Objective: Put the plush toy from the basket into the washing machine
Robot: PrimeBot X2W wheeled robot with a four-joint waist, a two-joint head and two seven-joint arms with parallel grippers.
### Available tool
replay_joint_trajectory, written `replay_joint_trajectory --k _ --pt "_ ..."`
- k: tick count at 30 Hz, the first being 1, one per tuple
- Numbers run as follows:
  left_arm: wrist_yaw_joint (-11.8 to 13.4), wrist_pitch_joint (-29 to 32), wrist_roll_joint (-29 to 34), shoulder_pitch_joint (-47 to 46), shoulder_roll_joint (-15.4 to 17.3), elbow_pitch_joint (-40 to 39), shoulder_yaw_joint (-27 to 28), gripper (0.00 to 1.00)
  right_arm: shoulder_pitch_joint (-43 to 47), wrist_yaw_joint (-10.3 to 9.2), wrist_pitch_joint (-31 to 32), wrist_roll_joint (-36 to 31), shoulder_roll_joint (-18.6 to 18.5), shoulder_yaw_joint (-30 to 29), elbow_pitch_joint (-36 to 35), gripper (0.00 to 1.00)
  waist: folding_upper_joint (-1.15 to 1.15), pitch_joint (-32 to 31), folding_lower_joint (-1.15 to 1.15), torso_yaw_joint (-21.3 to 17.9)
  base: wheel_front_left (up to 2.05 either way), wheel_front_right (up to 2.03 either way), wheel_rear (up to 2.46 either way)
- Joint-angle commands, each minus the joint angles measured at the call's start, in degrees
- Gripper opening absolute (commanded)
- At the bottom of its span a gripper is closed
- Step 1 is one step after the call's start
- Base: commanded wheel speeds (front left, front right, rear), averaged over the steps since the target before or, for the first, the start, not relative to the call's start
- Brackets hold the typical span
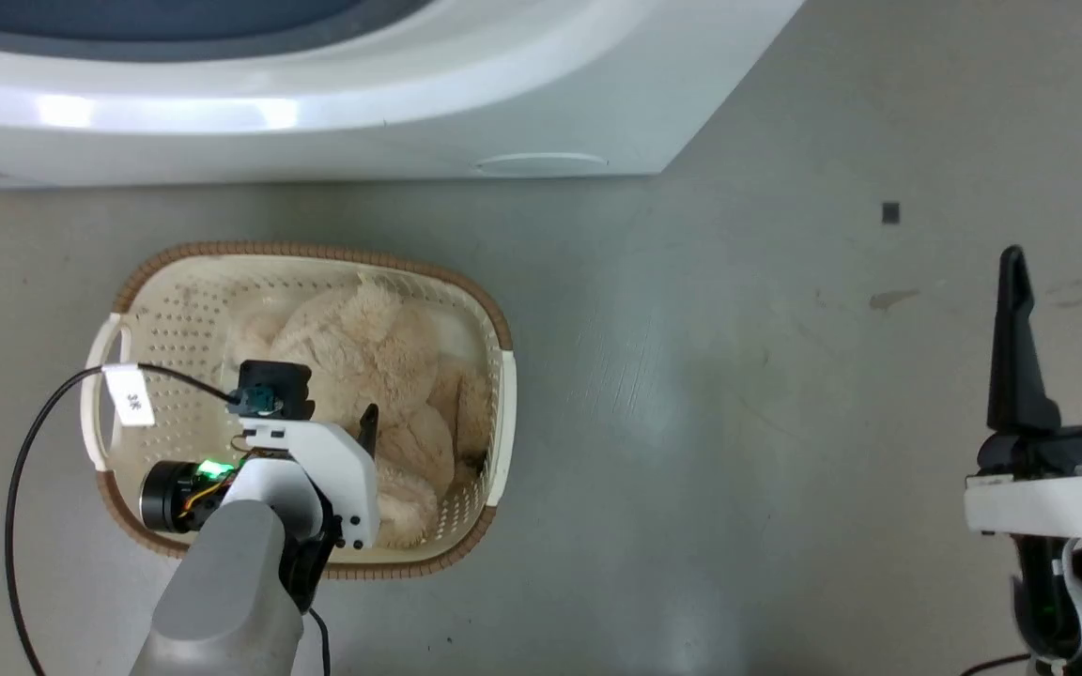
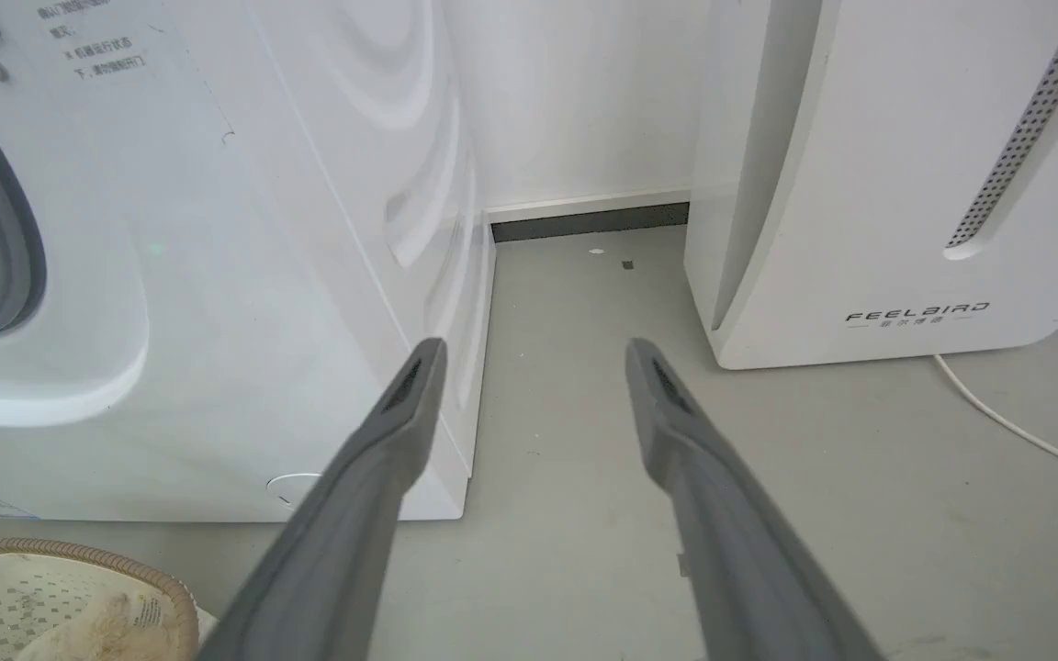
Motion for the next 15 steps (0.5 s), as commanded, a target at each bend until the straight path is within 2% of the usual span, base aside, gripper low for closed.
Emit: replay_joint_trajectory --k 1,15 --pt "-0.15 0.28 -0.59 -1.93 0.16 1.85 -0.54 1.0 -1.6 0.02 -0.59 0.68 -0.04 -0.37 -0.87 1.0 0.0 1.68 0.0 0.21 0.0 0.0 0.0" --pt "0.07 1.79 -3.25 -8.43 -0.18 10.07 -2.81 1.0 -3.77 0.03 -2.25 2.14 -0.04 -1.61 -3.48 1.0 0.0 9.4 0.0 0.73 0.0 0.0 0.0"
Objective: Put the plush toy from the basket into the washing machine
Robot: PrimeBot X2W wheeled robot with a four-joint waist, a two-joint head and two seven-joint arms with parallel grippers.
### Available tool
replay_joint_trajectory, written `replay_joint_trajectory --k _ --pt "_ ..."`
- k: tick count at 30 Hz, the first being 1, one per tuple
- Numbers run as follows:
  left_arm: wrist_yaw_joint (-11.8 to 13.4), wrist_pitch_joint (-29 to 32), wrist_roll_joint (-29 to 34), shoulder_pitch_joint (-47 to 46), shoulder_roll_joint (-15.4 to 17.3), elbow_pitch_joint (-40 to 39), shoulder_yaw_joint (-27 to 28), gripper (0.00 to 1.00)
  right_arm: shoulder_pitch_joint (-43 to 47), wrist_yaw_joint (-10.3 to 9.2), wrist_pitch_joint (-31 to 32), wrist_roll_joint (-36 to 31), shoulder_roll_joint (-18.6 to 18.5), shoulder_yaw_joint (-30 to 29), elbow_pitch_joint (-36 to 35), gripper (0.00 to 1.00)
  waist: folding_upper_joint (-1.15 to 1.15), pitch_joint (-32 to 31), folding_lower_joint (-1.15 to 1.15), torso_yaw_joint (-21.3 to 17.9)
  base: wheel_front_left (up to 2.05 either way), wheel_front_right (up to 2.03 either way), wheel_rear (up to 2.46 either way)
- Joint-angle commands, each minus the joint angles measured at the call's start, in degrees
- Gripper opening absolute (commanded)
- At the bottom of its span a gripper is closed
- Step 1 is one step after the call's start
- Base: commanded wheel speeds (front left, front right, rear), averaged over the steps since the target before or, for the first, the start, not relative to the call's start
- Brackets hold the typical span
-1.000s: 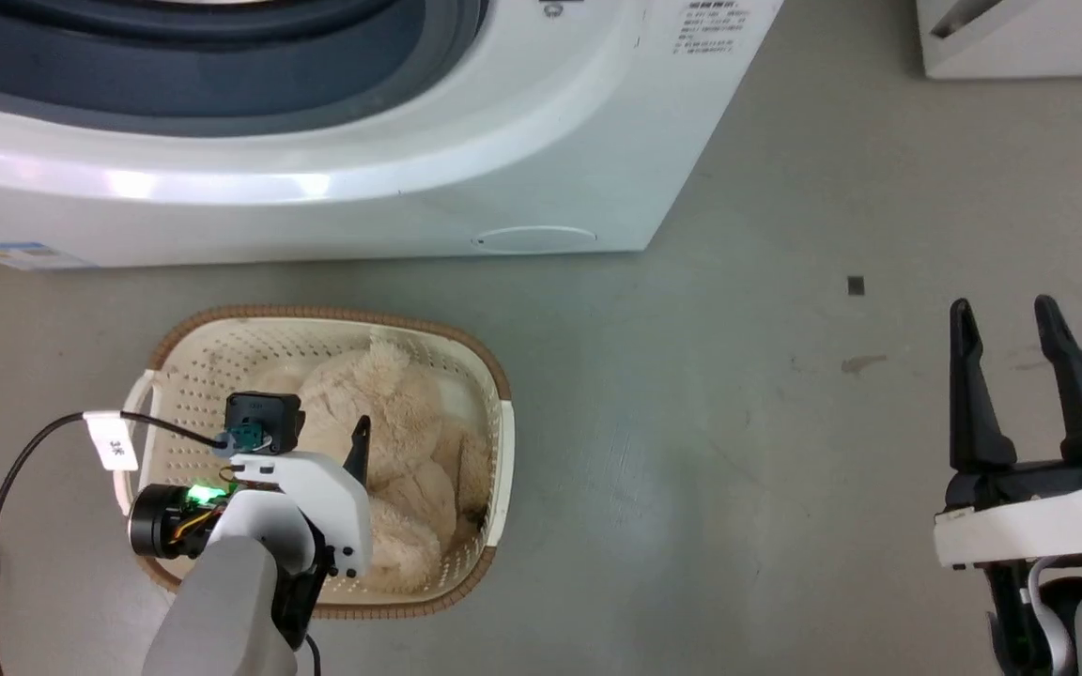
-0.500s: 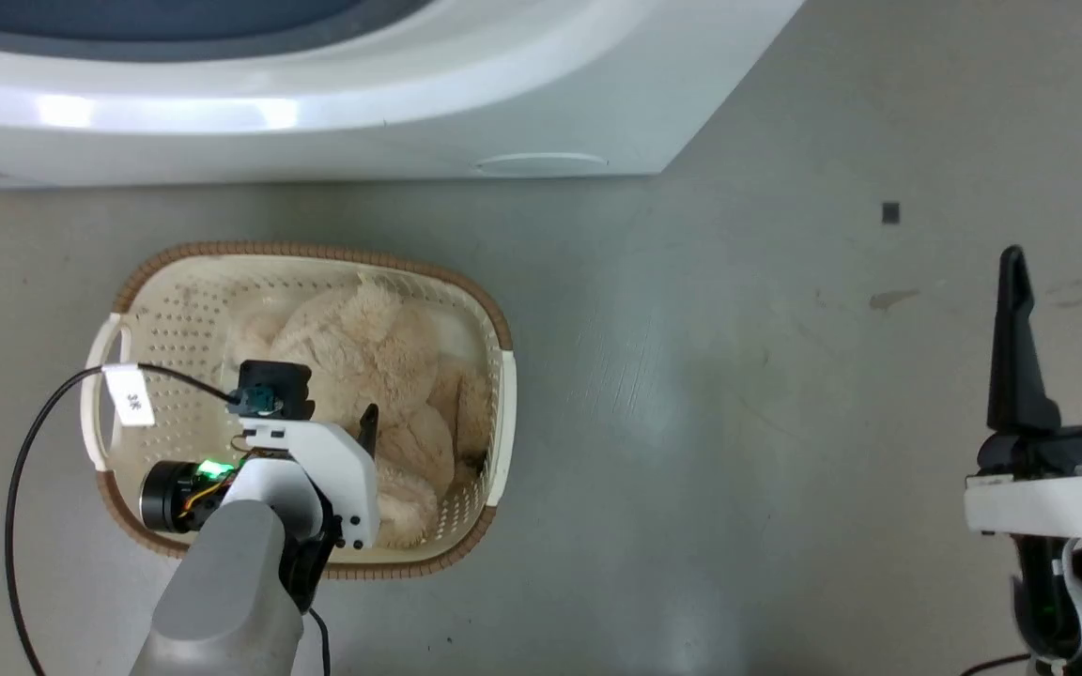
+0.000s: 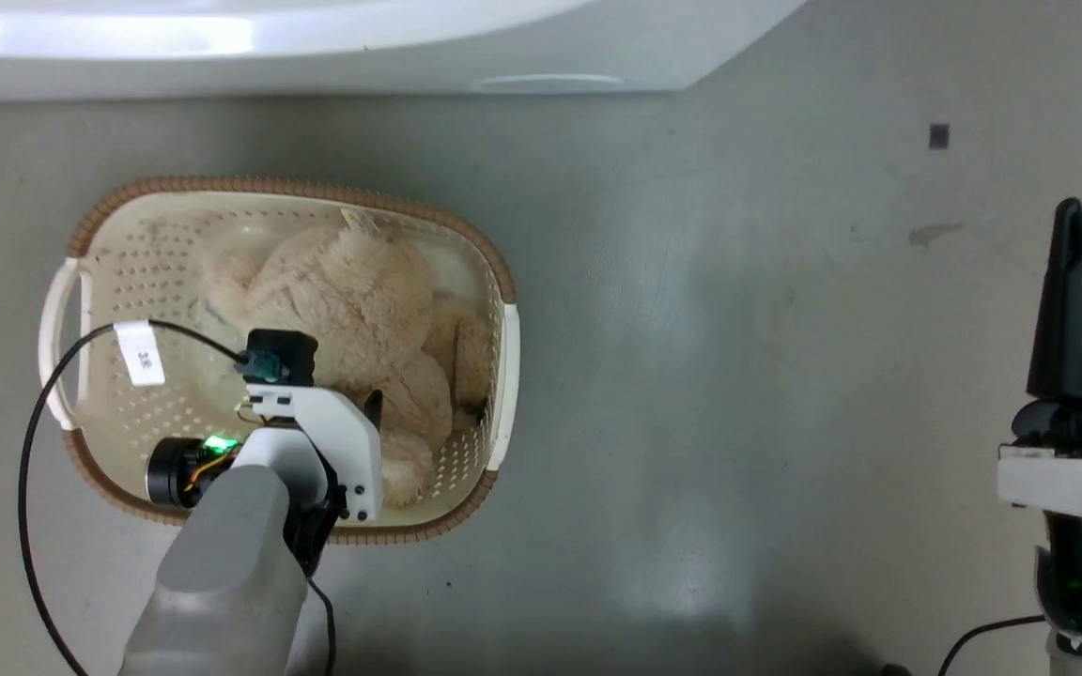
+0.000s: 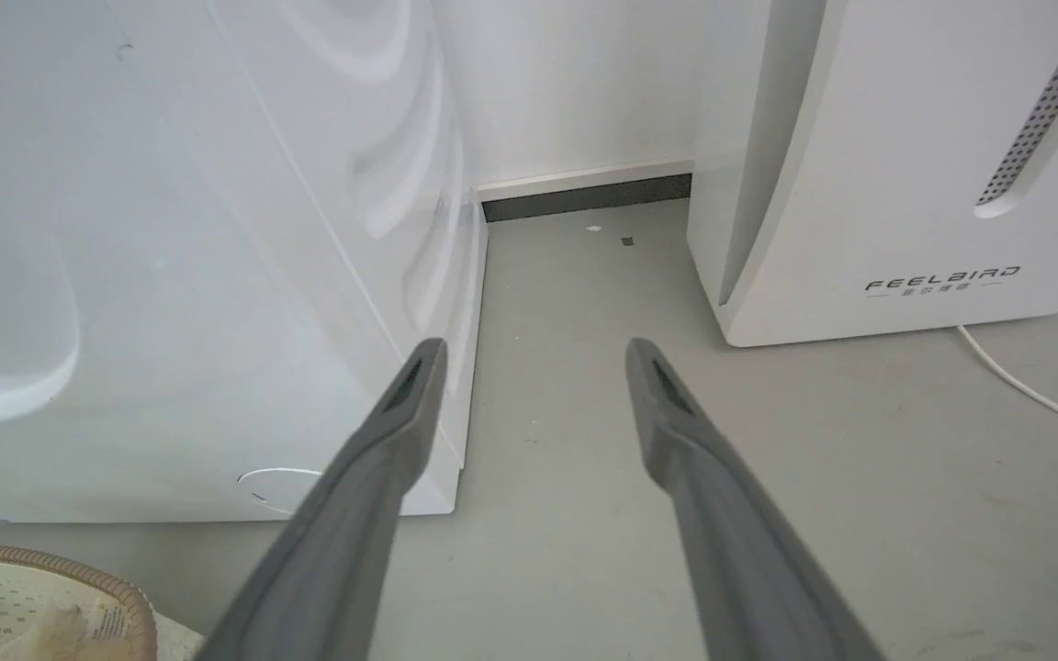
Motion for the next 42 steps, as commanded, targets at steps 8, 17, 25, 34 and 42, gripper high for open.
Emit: replay_joint_trajectory --k 8,17,25,34,42 --pt "0.0 0.56 -2.25 -5.82 -0.27 6.08 -1.76 1.0 -2.46 0.03 -1.51 2.04 -0.06 -0.59 -1.52 1.0 0.0 5.2 0.0 0.09 0.0 0.0 0.0" --pt "-0.33 1.12 -3.9 -9.62 0.12 11.37 -3.59 1.0 -3.92 0.03 -2.58 3.62 -0.06 -0.63 -2.13 1.0 0.0 8.63 0.0 -0.27 0.0 0.0 0.0" --pt "-1.12 1.46 -5.0 -11.97 0.97 15.49 -5.39 0.0 -5.04 0.03 -3.41 5.14 -0.07 -0.78 -2.1 1.0 0.0 10.49 0.0 -0.74 0.0 0.0 0.0" --pt "-1.87 -0.88 -7.12 -12.83 1.43 19.62 -6.47 0.0 -5.85 0.03 -4.25 6.69 -0.07 -0.33 -0.26 1.0 0.0 8.42 0.0 -1.55 0.0 0.0 0.0" --pt "-3.06 -4.41 -7.59 -7.37 1.59 19.62 -7.47 0.0 -3.71 0.03 -4.25 8.24 -0.07 1.3 4.9 1.0 0.0 -2.23 0.0 -1.6 0.0 0.0 0.0"
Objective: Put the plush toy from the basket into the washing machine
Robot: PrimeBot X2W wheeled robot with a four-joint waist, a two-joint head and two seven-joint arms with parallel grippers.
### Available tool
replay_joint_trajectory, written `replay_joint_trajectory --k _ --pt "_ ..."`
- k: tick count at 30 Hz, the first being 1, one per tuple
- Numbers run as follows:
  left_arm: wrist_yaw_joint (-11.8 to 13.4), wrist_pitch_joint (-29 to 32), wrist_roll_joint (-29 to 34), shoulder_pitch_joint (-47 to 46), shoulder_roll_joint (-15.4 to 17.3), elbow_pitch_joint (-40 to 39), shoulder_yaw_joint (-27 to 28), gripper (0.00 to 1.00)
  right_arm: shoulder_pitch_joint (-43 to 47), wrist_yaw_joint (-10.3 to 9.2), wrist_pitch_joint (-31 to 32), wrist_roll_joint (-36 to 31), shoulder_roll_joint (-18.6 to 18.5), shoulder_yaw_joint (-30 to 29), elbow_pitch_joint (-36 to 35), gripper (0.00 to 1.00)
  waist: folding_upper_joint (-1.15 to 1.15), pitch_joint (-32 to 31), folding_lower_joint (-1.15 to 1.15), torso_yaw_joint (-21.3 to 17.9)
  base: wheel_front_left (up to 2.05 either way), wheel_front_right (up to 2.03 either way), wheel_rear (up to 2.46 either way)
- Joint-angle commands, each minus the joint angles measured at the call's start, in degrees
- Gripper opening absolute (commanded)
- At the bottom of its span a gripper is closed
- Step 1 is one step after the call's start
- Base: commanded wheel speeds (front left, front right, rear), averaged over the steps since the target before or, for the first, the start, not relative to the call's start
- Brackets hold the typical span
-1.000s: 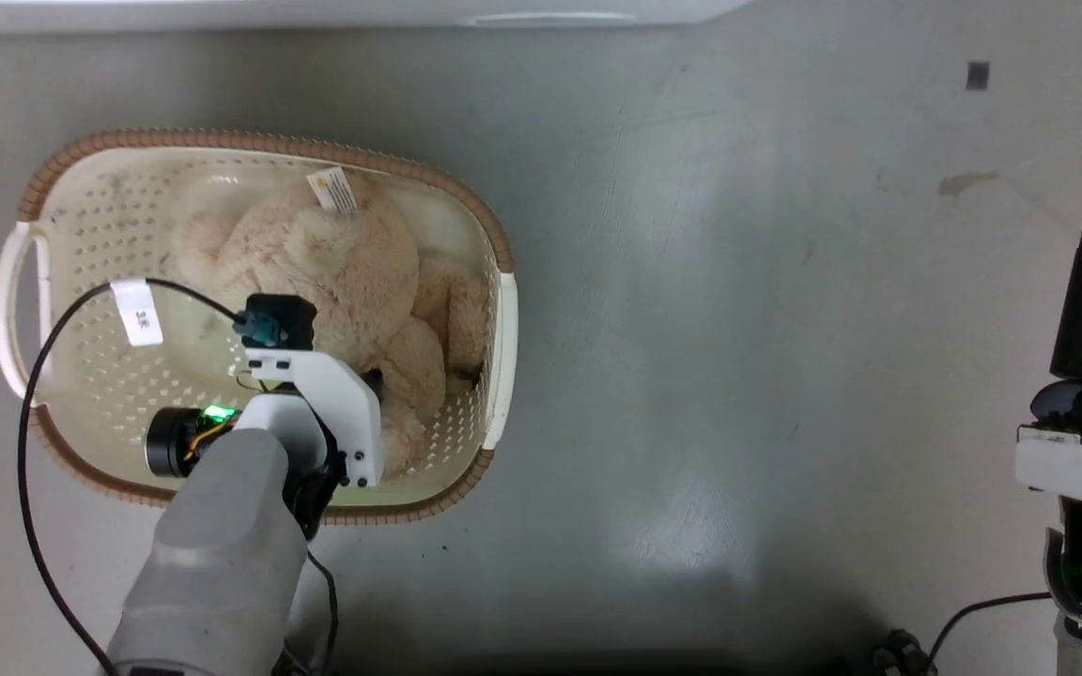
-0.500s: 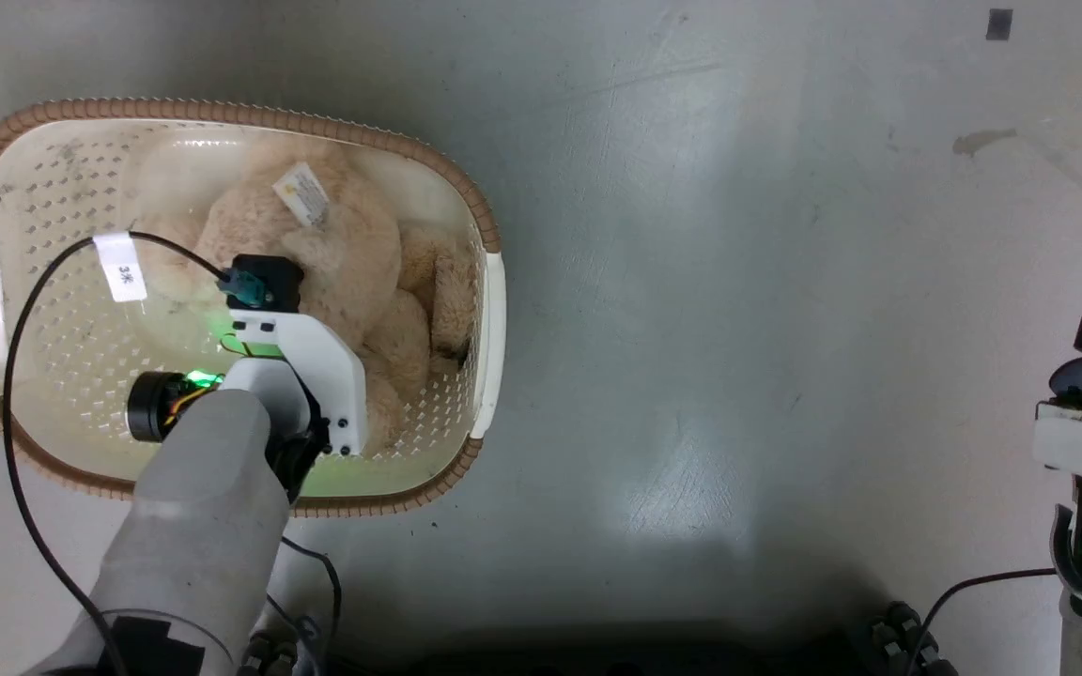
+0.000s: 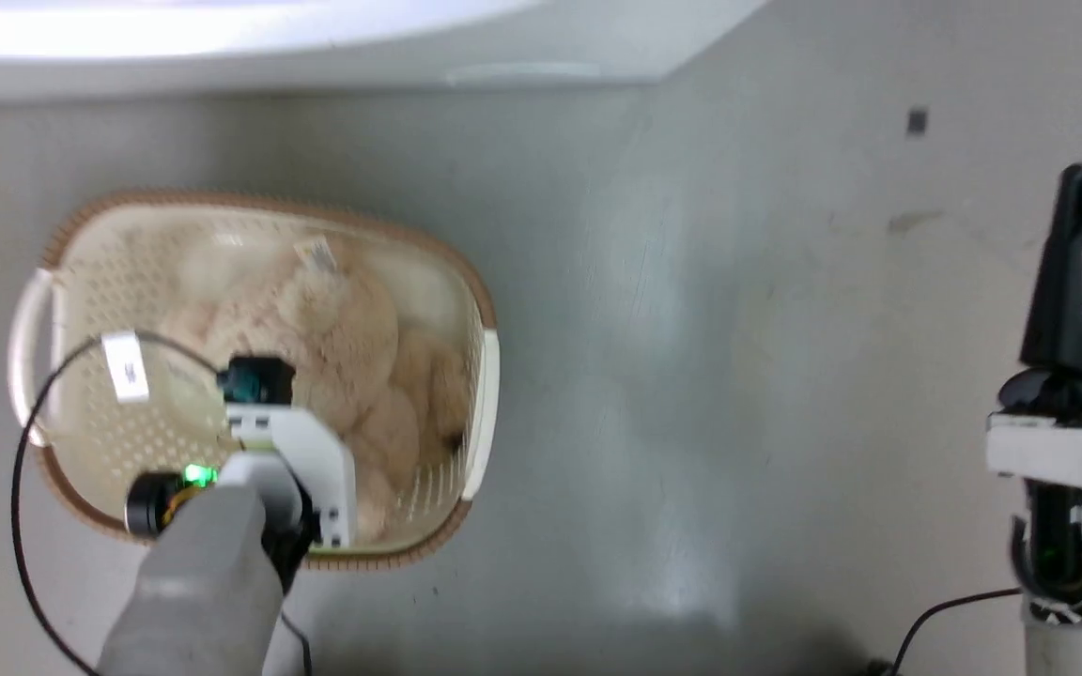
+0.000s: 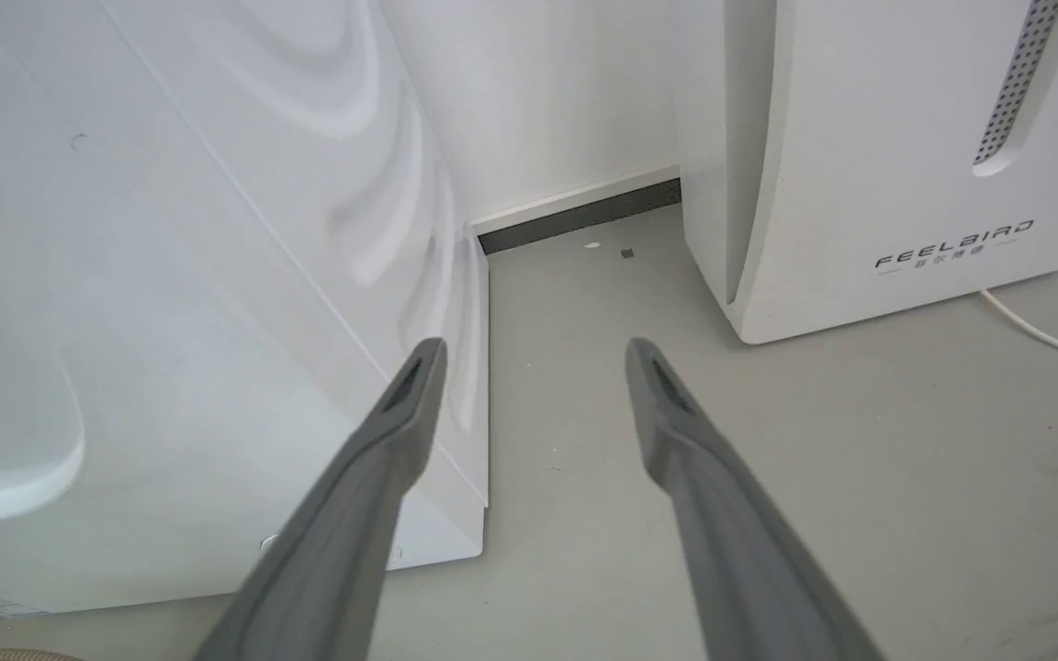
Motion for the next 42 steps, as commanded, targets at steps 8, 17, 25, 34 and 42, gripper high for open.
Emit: replay_joint_trajectory --k 8,17,25,34,42 --pt "-1.04 -5.43 -0.87 6.31 -0.21 0.26 -1.67 0.0 4.33 0.03 -0.25 0.1 -0.06 1.91 2.82 1.0 0.0 -15.42 0.0 1.19 0.0 0.0 0.0" --pt "-1.32 -12.98 -1.24 11.16 -1.54 -0.06 -3.95 0.0 9.39 0.03 -0.25 -0.12 -0.06 2.22 4.72 1.0 0.0 -25.14 0.0 3.5 0.0 0.0 0.0" --pt "-1.2 -17.6 -0.68 13.44 -1.4 -4.17 -5.69 0.0 13.24 0.03 -0.25 -0.29 -0.06 2.06 5.27 1.0 0.0 -30.72 0.0 5.4 0.0 0.0 0.0" --pt "2.23 -17.92 0.8 18.72 0.27 -22.44 -1.68 0.0 15.65 0.03 -0.25 -0.21 -0.06 2.14 5.19 1.0 0.0 -34.53 0.0 6.08 0.0 0.0 0.0" --pt "4.35 -17.93 3.96 22.05 0.64 -35.5 1.3 0.0 16.52 0.03 -0.25 -0.16 -0.06 2.49 4.89 1.0 0.0 -35.68 0.0 5.89 0.0 0.0 0.0"
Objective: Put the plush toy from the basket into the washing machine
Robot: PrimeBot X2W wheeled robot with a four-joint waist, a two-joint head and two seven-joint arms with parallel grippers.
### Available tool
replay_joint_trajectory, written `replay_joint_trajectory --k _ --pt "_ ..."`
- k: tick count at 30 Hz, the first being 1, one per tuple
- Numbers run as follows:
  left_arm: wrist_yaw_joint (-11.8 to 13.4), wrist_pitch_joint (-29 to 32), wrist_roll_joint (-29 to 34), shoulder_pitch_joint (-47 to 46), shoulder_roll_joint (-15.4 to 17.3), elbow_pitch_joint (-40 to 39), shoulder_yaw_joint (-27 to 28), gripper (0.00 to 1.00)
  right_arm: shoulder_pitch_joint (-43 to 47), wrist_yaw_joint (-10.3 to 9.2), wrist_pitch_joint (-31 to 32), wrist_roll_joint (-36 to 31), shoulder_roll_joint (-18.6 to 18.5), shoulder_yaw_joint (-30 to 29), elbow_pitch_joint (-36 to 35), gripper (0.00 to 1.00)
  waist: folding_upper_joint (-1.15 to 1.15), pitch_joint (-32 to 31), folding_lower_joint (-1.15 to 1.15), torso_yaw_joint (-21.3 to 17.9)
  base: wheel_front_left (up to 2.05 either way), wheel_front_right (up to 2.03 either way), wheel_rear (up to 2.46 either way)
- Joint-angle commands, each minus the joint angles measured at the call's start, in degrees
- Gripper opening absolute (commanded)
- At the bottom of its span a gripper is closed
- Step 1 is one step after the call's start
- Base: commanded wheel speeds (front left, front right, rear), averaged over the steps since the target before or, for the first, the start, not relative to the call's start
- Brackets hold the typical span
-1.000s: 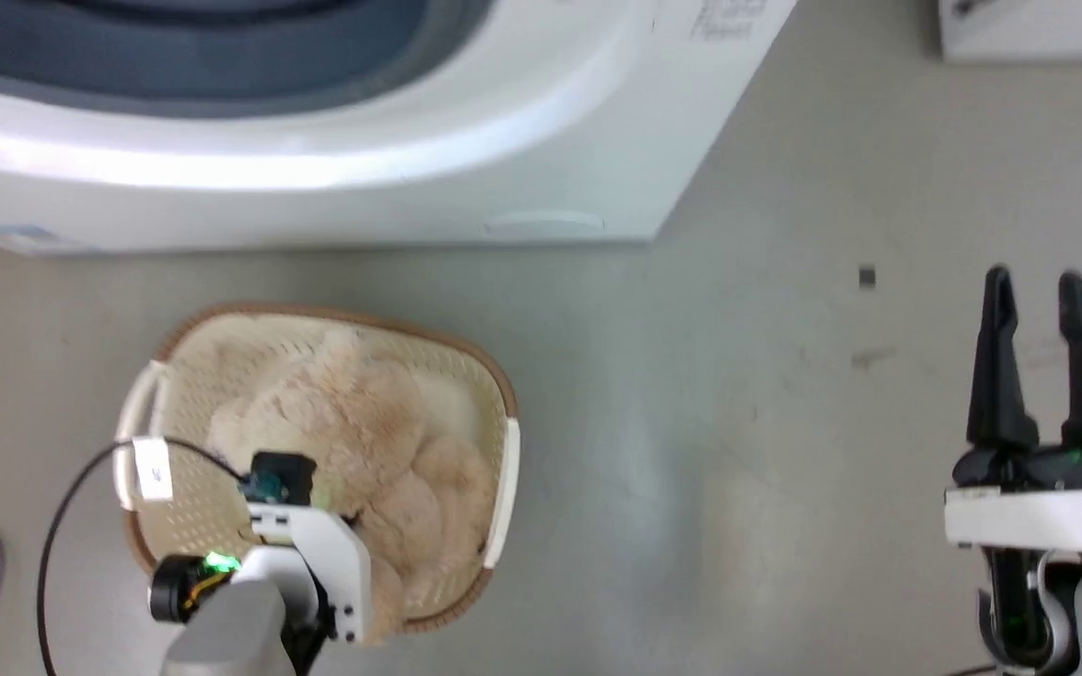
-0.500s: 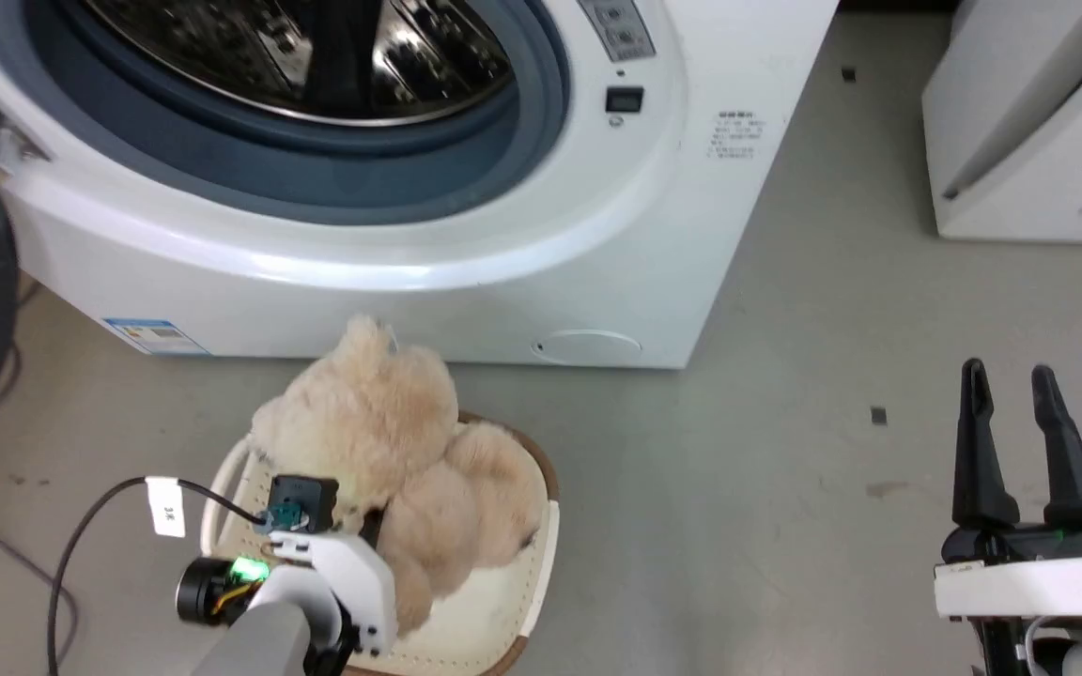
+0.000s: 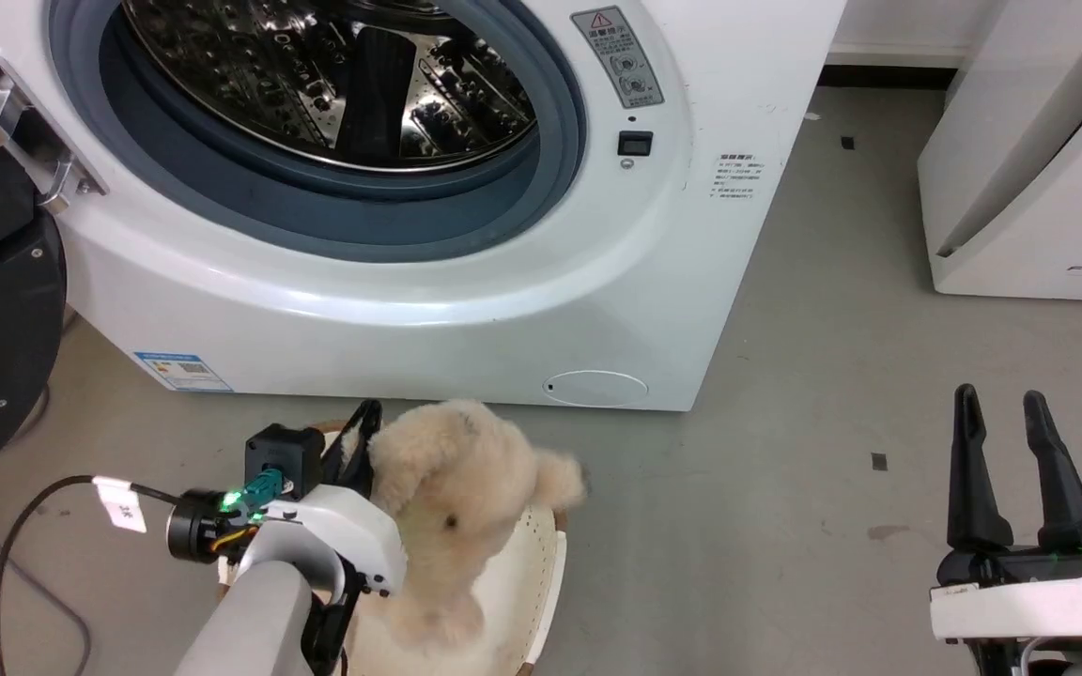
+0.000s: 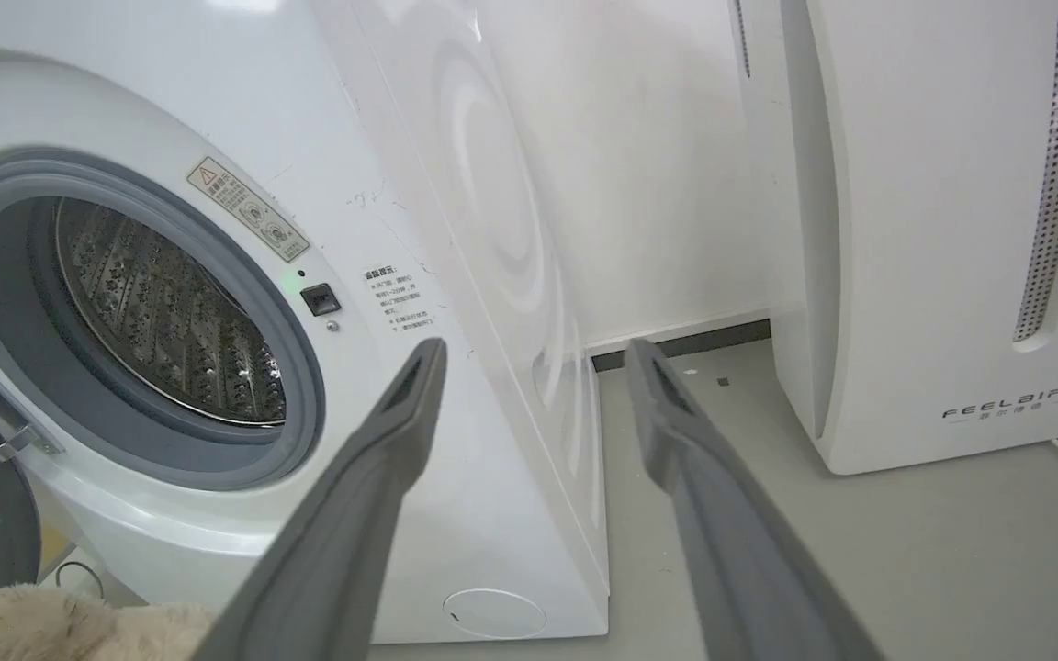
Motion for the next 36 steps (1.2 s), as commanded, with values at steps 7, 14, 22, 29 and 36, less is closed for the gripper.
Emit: replay_joint_trajectory --k 7,14,22,29,36 --pt "0.3 -0.34 1.31 0.07 -0.09 -7.57 3.21 0.0 0.6 0.03 -0.25 0.05 -0.06 0.46 -0.51 1.0 0.0 0.33 0.01 -0.63 0.0 0.0 0.0" --pt "0.54 -0.34 1.58 -5.65 0.85 -8.44 6.9 0.0 -0.79 0.03 -0.25 0.28 -0.06 0.82 -0.93 1.0 0.0 2.77 0.01 -1.97 0.0 0.0 0.0" --pt "0.31 -0.34 2.37 -16.09 3.68 -5.93 10.45 0.0 -3.4 0.03 -0.25 0.74 -0.06 1.04 -1.46 1.0 0.0 7.76 0.01 -4.99 0.0 0.0 0.0" --pt "0.49 -0.35 2.54 -24.92 6.17 -1.68 12.47 0.0 -6.28 0.03 -0.25 1.74 -0.06 1.03 -2.12 1.0 0.0 14.24 0.01 -8.33 0.0 0.0 0.0" --pt "-0.45 -0.34 2.52 -33.98 9.91 3.78 13.63 0.0 -8.95 0.03 -0.25 2.86 -0.06 0.75 -2.65 1.0 0.0 19.93 0.01 -10.81 0.0 0.0 0.0"
